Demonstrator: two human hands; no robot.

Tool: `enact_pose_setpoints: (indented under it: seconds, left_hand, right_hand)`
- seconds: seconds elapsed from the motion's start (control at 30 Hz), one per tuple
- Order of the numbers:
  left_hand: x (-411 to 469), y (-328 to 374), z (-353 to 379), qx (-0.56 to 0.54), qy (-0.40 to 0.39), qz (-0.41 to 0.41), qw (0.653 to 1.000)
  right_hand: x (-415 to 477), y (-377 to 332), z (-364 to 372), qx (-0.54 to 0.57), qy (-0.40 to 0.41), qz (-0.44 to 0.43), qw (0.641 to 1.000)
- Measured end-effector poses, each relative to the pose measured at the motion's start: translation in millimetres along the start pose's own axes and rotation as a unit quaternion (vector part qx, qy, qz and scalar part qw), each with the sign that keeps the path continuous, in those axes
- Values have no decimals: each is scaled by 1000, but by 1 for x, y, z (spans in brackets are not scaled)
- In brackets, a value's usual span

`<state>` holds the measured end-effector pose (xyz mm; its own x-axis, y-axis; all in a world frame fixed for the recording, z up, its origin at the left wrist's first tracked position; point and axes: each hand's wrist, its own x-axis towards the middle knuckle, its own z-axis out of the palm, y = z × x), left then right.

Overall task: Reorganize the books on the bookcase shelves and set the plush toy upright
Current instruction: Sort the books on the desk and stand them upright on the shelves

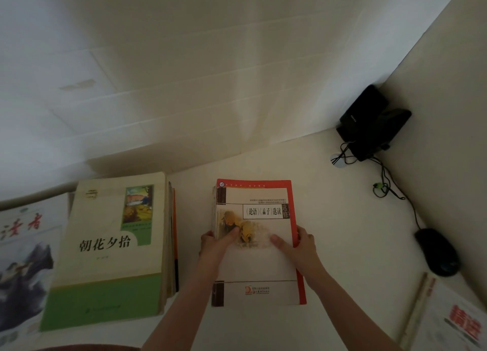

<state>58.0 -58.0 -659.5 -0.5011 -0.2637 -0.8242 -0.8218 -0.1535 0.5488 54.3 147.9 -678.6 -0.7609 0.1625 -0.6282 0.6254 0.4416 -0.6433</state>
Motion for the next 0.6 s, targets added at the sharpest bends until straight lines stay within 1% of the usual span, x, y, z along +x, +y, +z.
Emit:
enact_pose_setpoints:
  seconds: [0.17,0.4,0.6]
  left_hand:
    - [0,0,0,-23,0,2,1000]
    - [-1,1,1,-17,7,6,1000]
    - [-3,5,2,-36,-3,9,999]
  right_hand:
    - [-1,-1,1,9,2,1,1000]
    - [-4,-5,-2,7,-7,0,1000]
    - [13,15,-3,28,-22,-10,999]
